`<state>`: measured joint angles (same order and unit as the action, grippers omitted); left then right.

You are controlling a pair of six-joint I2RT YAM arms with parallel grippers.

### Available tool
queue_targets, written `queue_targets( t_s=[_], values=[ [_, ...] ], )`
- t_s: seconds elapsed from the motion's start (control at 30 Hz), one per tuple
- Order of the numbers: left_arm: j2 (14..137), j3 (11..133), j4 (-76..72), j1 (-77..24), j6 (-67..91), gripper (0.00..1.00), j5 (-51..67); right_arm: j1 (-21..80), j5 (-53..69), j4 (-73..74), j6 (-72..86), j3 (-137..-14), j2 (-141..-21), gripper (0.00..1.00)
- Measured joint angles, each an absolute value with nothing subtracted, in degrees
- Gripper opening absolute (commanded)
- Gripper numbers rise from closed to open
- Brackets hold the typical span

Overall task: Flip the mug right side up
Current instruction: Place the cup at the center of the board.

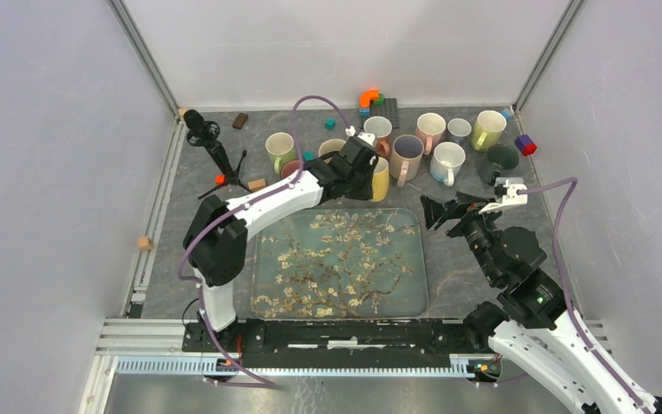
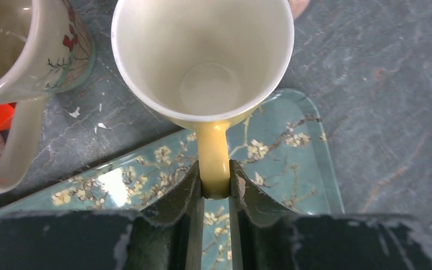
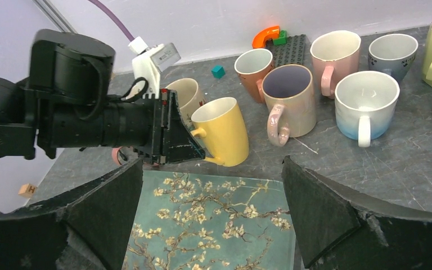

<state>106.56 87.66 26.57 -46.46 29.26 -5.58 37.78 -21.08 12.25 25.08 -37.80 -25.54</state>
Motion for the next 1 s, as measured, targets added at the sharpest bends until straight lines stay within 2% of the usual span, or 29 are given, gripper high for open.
queue_targets(
  t_s=[0.27, 0.77, 0.83, 1.0],
  values=[
    [110.8, 88.0, 24.5, -46.7, 26.9, 0.02, -10.8, 37.8, -21.0, 13.1, 25.0, -37.8, -25.5, 0.98],
    [112.0, 83.7, 16.6, -47.7, 24.4, 0.02, -12.0, 37.8, -20.1, 13.1, 25.2, -37.7, -25.6, 0.98],
    [112.0, 83.4, 15.6, -47.8, 24.2, 0.07, -11.9, 37.8, -19.9, 13.0, 25.2, -37.7, -25.7, 0.98],
    [112.0, 82.4, 13.8, -48.0, 23.8, 0.34, -12.0, 37.8, -19.5, 13.0, 25.3, -37.6, -26.3, 0.98]
  ],
)
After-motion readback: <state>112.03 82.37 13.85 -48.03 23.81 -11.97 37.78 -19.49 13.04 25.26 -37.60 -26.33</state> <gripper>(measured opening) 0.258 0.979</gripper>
